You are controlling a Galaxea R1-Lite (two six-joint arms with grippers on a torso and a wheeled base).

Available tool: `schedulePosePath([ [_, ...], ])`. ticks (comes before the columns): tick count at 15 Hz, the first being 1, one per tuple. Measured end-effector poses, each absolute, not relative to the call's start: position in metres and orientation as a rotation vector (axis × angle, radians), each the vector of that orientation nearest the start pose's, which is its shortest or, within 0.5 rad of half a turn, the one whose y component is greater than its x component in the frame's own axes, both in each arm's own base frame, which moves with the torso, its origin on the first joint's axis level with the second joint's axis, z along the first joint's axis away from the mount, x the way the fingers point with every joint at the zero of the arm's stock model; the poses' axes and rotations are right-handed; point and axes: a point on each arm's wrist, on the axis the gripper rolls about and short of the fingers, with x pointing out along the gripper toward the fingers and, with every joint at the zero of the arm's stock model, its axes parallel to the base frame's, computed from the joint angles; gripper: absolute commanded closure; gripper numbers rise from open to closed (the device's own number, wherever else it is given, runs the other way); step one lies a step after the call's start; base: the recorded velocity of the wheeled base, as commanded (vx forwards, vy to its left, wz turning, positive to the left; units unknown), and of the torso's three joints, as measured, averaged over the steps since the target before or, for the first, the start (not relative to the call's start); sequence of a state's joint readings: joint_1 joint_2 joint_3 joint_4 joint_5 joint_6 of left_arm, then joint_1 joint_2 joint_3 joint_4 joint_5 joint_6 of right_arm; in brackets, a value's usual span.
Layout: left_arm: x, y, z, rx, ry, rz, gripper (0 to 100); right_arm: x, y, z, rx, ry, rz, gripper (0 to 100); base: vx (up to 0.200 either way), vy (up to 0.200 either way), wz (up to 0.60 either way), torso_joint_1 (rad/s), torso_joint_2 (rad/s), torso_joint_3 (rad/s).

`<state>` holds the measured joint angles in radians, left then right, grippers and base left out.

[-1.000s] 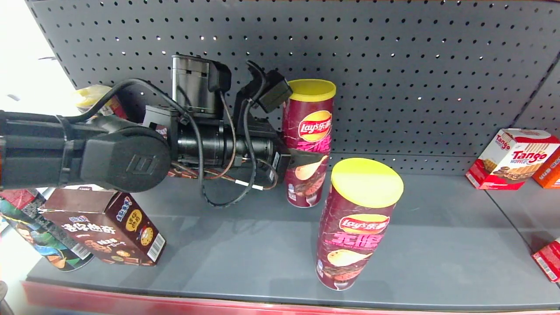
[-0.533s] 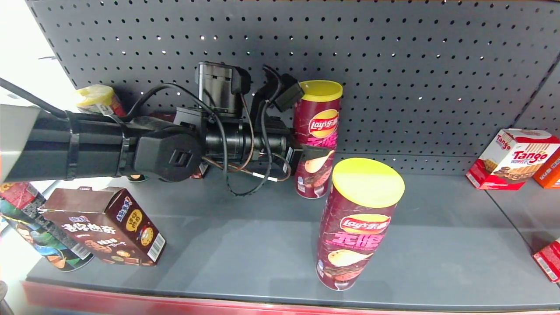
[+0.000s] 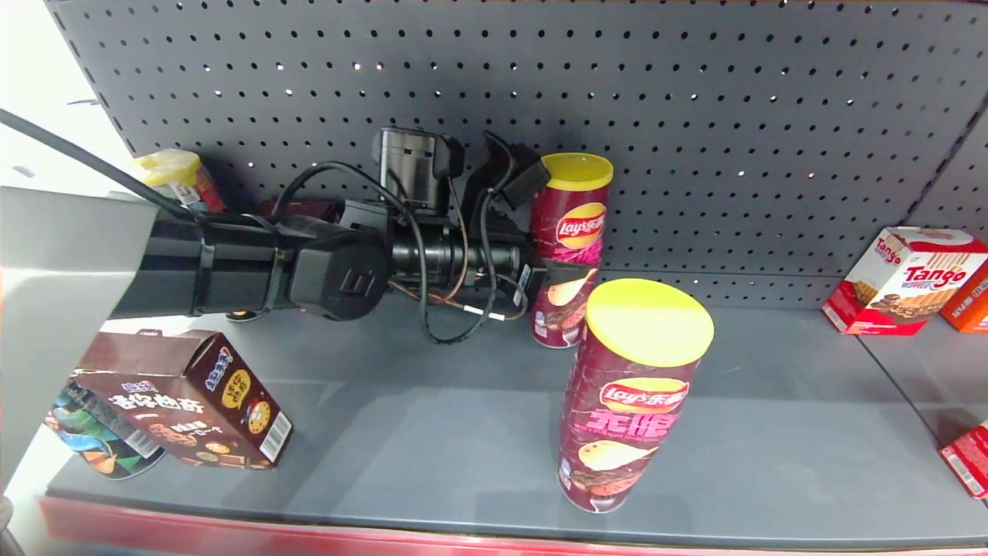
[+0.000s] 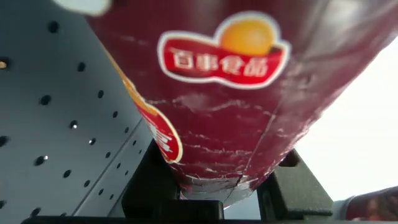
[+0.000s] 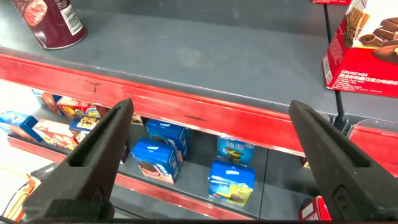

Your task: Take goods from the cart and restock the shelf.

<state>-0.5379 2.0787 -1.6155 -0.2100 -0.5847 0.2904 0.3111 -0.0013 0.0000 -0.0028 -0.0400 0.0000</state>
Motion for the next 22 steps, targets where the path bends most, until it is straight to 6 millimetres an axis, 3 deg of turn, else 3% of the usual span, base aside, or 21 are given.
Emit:
schedulePosePath([
  [7,0.371,-0.238,0.216,0.268,0.112,-1.153,100,-0.022,-0.008,0.076,0.001,-0.004,0.271,0,0.0,0.0,0.0,0.0,0.0,0.0],
  [8,0.371,-0.238,0.214,0.281,0.107,-1.155,0,-0.022,-0.008,0.076,0.001,-0.004,0.271,0,0.0,0.0,0.0,0.0,0.0,0.0],
  [13,0.372,-0.24,0.21,0.315,0.103,-1.132,0,-0.022,-0.008,0.076,0.001,-0.004,0.271,0,0.0,0.0,0.0,0.0,0.0,0.0],
  [16,0.37,-0.236,0.219,0.311,0.068,-1.116,0,-0.022,-0.008,0.076,0.001,-0.004,0.271,0,0.0,0.0,0.0,0.0,0.0,0.0],
  [22,0.34,-0.208,0.24,0.314,0.061,-1.088,0,-0.022,-0.008,0.076,0.001,-0.004,0.271,0,0.0,0.0,0.0,0.0,0.0,0.0],
])
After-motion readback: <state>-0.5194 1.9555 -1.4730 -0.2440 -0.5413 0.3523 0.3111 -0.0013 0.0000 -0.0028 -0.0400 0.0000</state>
